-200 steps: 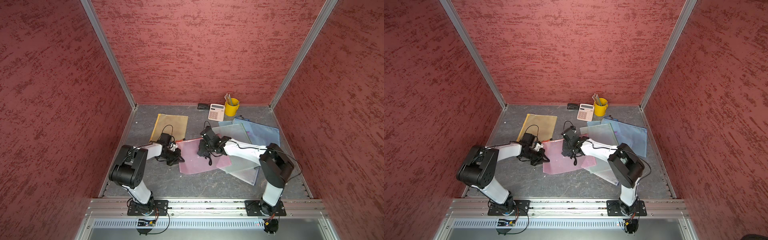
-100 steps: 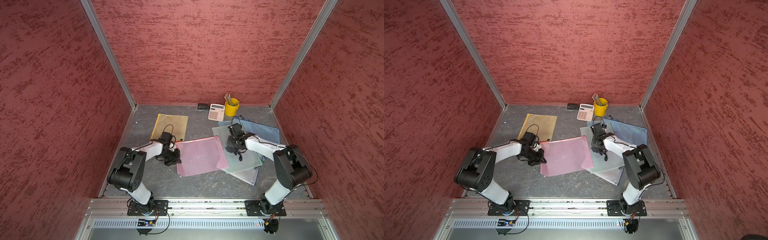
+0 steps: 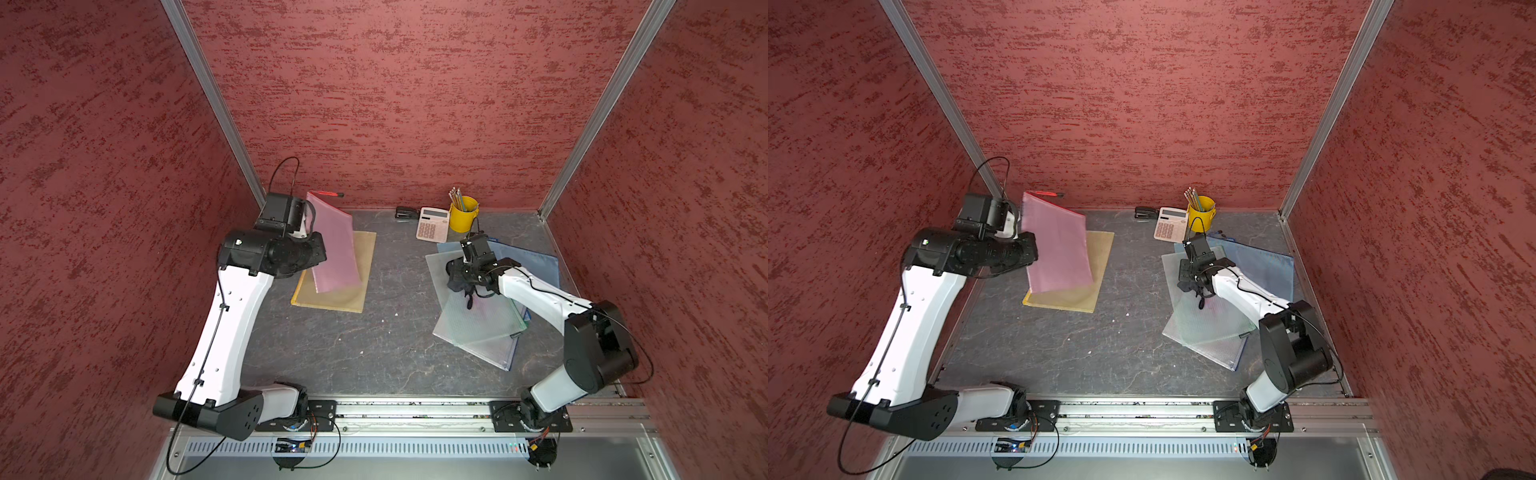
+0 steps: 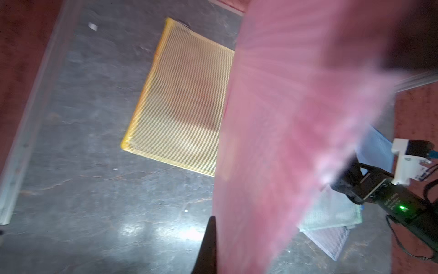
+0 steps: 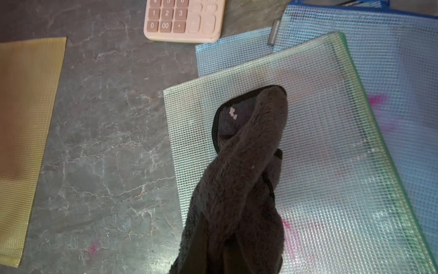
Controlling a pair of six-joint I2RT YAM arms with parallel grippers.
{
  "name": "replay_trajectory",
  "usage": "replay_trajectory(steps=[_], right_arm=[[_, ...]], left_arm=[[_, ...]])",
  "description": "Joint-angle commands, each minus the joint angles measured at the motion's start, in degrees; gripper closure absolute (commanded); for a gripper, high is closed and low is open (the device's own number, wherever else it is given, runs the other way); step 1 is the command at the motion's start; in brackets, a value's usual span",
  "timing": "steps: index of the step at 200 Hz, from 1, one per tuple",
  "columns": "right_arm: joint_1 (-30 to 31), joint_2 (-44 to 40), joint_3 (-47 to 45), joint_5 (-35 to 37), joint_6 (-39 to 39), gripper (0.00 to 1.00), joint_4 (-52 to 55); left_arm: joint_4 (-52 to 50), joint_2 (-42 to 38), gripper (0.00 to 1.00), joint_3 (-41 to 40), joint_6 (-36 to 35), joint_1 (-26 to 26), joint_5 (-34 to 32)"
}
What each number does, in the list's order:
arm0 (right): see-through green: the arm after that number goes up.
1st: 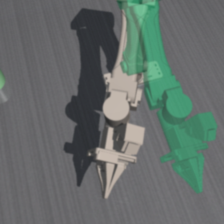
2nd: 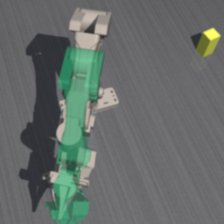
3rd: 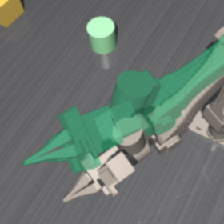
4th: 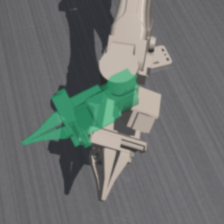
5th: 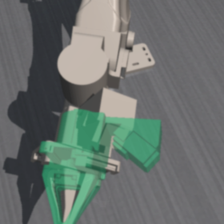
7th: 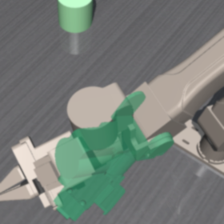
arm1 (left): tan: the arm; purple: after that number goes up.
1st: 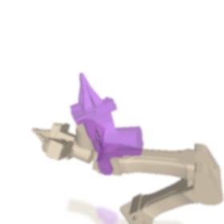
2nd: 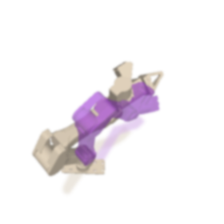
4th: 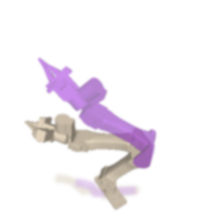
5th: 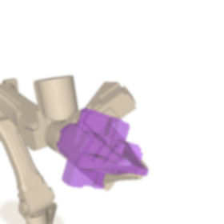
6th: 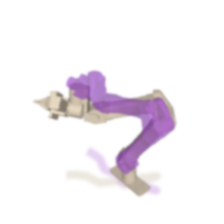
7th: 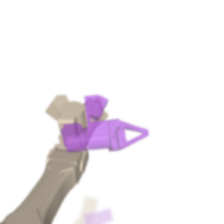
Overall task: Wipe the document bag
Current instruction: Adjust the document bag at the center of the board.
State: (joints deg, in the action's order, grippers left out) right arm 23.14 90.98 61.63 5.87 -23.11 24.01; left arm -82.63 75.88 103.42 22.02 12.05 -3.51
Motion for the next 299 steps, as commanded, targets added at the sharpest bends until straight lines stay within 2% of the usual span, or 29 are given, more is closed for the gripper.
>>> replay_trajectory(steps=[1, 15, 32, 48, 64, 92, 115, 180, 185, 193, 218, 255, 277, 299], right_arm=[[0.1, -0.4, -0.7, -2.0, 2.5, 1.00, -2.3], [0.2, -1.0, -0.8, -1.5, 3.1, 1.00, -2.2], [0.2, -1.5, -0.9, -0.9, 3.6, 1.00, -2.2], [0.2, -2.1, -1.1, -0.8, 3.9, 1.00, -2.1], [0.0, -2.8, -1.6, 0.1, 4.2, 1.00, -1.9], [-1.6, -4.8, -2.7, 0.5, 4.4, 1.00, -1.5], [-3.9, -6.7, -4.2, -0.5, 4.1, 1.00, -1.4], [-8.1, -9.4, -5.0, -0.1, 5.9, 1.00, -0.3], [-8.3, -9.4, -4.9, 0.0, 6.0, 1.00, -0.2], [-8.6, -9.3, -4.6, 0.0, 6.3, 1.00, 0.0], [-8.8, -8.5, -3.6, 0.0, 7.1, 1.00, 0.7], [-9.0, -8.0, -1.4, -0.8, 8.0, 1.00, 2.6], [-9.0, -8.0, -0.6, -3.3, 8.9, 1.00, 2.8], [-8.7, -5.6, 0.2, -6.4, 8.8, 1.00, 3.5]], left_arm=[[-16.9, 4.6, 1.00, 5.2, -0.4, 3.2, -17.2], [-17.9, 6.4, 1.00, 6.2, 2.3, 10.1, -23.3], [-16.3, 9.5, 1.00, 2.9, 6.9, 19.1, -28.2], [-14.0, 15.1, 1.00, -0.6, 10.8, 27.5, -29.5], [-14.0, 22.6, 1.00, -0.4, 14.0, 34.4, -30.6], [-14.9, 34.6, 1.00, 3.3, 16.8, 42.7, -30.6], [-12.1, 38.3, 1.00, 3.8, 17.7, 45.8, -26.1], [2.0, 42.8, 1.00, 2.3, 20.3, 47.4, -8.6], [3.1, 43.2, 0.93, 2.4, 20.3, 47.4, -7.6], [4.9, 43.5, 0.77, 2.6, 19.9, 47.2, -5.8], [8.0, 42.7, 0.45, 3.5, 17.6, 45.7, -2.7], [10.7, 37.9, 0.24, 4.9, 7.8, 38.2, 0.6], [10.7, 37.4, 0.19, 5.8, -1.1, 31.7, -0.4], [11.5, 41.1, 0.18, 6.1, -8.9, 24.6, -2.6]])
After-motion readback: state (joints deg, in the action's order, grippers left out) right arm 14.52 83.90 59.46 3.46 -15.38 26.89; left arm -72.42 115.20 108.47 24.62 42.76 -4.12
